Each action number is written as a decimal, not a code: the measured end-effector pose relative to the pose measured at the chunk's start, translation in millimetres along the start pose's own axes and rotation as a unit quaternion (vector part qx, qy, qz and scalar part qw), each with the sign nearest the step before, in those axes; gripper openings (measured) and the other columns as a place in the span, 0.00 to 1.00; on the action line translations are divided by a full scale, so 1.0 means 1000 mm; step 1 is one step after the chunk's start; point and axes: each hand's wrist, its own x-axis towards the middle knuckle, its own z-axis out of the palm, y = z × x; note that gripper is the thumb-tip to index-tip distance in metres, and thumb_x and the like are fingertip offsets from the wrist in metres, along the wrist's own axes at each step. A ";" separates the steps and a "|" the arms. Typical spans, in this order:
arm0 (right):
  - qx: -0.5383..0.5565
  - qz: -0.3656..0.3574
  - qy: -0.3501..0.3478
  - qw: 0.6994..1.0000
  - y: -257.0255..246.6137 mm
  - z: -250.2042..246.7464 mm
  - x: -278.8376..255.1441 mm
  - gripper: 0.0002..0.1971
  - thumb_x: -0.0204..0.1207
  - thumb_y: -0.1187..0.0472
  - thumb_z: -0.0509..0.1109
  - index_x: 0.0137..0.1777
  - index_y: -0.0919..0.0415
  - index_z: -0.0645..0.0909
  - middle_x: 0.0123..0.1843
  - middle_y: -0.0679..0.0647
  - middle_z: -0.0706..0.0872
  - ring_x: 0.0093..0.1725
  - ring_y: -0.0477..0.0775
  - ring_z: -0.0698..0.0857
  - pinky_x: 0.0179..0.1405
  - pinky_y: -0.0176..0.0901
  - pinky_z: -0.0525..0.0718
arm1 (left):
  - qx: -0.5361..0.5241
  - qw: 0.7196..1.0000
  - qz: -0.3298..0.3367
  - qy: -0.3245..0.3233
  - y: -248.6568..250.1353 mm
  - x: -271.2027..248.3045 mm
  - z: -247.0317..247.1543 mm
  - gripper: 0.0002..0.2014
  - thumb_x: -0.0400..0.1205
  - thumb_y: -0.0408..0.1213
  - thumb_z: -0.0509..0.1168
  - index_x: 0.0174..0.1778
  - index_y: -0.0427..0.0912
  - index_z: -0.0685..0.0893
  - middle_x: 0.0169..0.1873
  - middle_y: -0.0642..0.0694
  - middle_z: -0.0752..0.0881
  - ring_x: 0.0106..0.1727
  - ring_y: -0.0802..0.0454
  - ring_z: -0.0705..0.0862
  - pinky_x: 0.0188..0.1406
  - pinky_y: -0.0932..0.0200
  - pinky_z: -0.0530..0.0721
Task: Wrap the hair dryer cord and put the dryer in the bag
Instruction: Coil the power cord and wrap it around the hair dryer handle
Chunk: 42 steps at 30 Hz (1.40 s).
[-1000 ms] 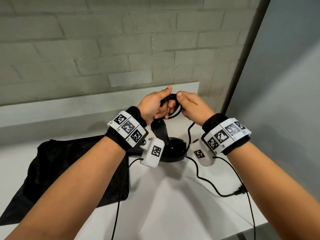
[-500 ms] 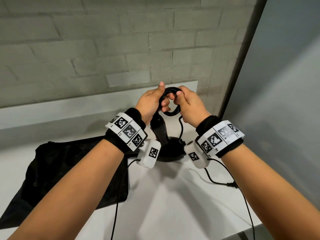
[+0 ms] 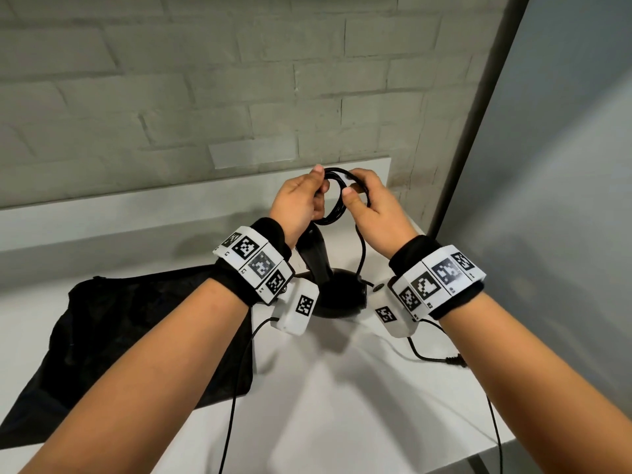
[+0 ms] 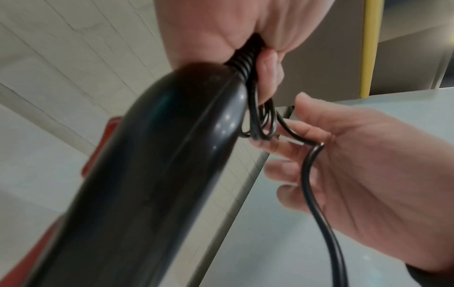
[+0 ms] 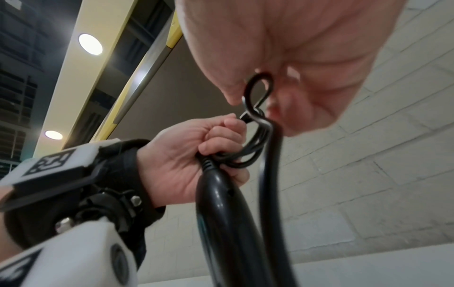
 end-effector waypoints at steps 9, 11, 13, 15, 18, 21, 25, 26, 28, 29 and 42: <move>-0.060 0.080 0.013 0.995 0.010 -0.044 -0.035 0.27 0.79 0.48 0.58 0.75 0.61 0.61 0.55 0.52 0.75 0.50 0.49 0.74 0.53 0.38 0.68 | 0.038 0.997 0.025 0.063 -0.009 0.009 0.003 0.20 0.86 0.45 0.51 0.32 0.40 0.78 0.12 0.57 0.67 0.12 0.62 0.62 0.14 0.72 0.62; -0.072 0.119 0.030 0.990 0.017 -0.058 -0.043 0.22 0.81 0.53 0.57 0.71 0.62 0.67 0.52 0.53 0.76 0.51 0.51 0.75 0.53 0.39 0.68 | 0.045 0.997 0.024 0.063 -0.009 0.009 0.004 0.20 0.86 0.45 0.51 0.33 0.40 0.78 0.08 0.57 0.65 0.12 0.62 0.62 0.15 0.73 0.62; -0.123 0.179 -0.011 0.976 0.031 -0.070 -0.051 0.16 0.80 0.59 0.59 0.65 0.62 0.73 0.49 0.53 0.77 0.48 0.53 0.76 0.49 0.39 0.69 | 0.049 0.997 0.023 0.063 -0.009 0.010 0.005 0.20 0.86 0.44 0.51 0.33 0.40 0.78 0.07 0.56 0.66 0.12 0.62 0.62 0.15 0.73 0.62; -0.208 0.236 -0.096 0.944 0.049 -0.076 -0.061 0.13 0.78 0.62 0.62 0.62 0.61 0.77 0.49 0.53 0.79 0.48 0.54 0.78 0.47 0.38 0.70 | 0.041 0.997 0.021 0.062 -0.008 0.011 0.005 0.19 0.86 0.44 0.51 0.32 0.40 0.77 0.07 0.57 0.65 0.11 0.62 0.62 0.14 0.73 0.61; -0.327 0.308 -0.221 0.866 0.065 -0.076 -0.079 0.15 0.76 0.56 0.65 0.61 0.61 0.79 0.57 0.57 0.83 0.55 0.55 0.80 0.52 0.40 0.75 | 0.040 0.997 0.025 0.068 -0.008 0.010 0.006 0.19 0.86 0.43 0.51 0.32 0.40 0.77 0.07 0.58 0.63 0.11 0.62 0.60 0.14 0.73 0.60; -0.418 0.328 -0.327 0.782 0.072 -0.071 -0.096 0.21 0.76 0.51 0.65 0.62 0.65 0.79 0.65 0.60 0.82 0.65 0.59 0.79 0.62 0.42 0.77 | 0.035 0.996 0.026 0.078 -0.007 0.008 0.008 0.19 0.86 0.43 0.51 0.32 0.41 0.77 0.07 0.57 0.64 0.11 0.62 0.61 0.15 0.72 0.60; -0.476 0.338 -0.385 0.715 0.091 -0.065 -0.109 0.22 0.68 0.60 0.74 0.62 0.65 0.79 0.63 0.60 0.85 0.54 0.56 0.83 0.53 0.43 0.82 | 0.008 0.996 0.028 0.086 -0.007 0.009 0.008 0.15 0.86 0.41 0.52 0.34 0.42 0.72 0.07 0.58 0.66 0.11 0.63 0.61 0.13 0.73 0.61; -0.487 0.333 -0.386 0.709 0.095 -0.064 -0.110 0.21 0.68 0.61 0.74 0.61 0.65 0.79 0.62 0.60 0.85 0.54 0.56 0.83 0.54 0.43 0.82 | 0.006 0.996 0.030 0.088 -0.007 0.009 0.008 0.14 0.86 0.40 0.52 0.35 0.43 0.71 0.07 0.58 0.65 0.11 0.63 0.61 0.12 0.73 0.61; -0.508 0.319 -0.389 0.699 0.101 -0.064 -0.110 0.19 0.70 0.63 0.72 0.62 0.66 0.79 0.63 0.61 0.84 0.61 0.59 0.83 0.58 0.45 0.81 | 0.008 0.995 0.030 0.091 -0.008 0.010 0.007 0.12 0.86 0.39 0.52 0.35 0.46 0.68 0.08 0.60 0.65 0.12 0.64 0.61 0.13 0.72 0.62; -0.513 0.314 -0.393 0.695 0.102 -0.063 -0.109 0.18 0.72 0.63 0.70 0.63 0.66 0.79 0.65 0.61 0.83 0.63 0.60 0.82 0.60 0.45 0.80 | 0.009 0.995 0.033 0.091 -0.008 0.011 0.007 0.12 0.86 0.39 0.52 0.35 0.47 0.68 0.08 0.60 0.65 0.12 0.64 0.61 0.13 0.72 0.62; -0.097 0.203 -0.029 0.974 0.068 -0.041 -0.071 0.15 0.76 0.76 0.57 0.35 0.56 0.72 0.34 0.55 0.77 0.30 0.54 0.76 0.23 0.25 0.74 | -0.005 0.997 0.030 0.078 -0.008 0.010 0.005 0.14 0.86 0.35 0.50 0.33 0.44 0.64 0.25 0.48 0.62 0.13 0.64 0.63 0.12 0.72 0.60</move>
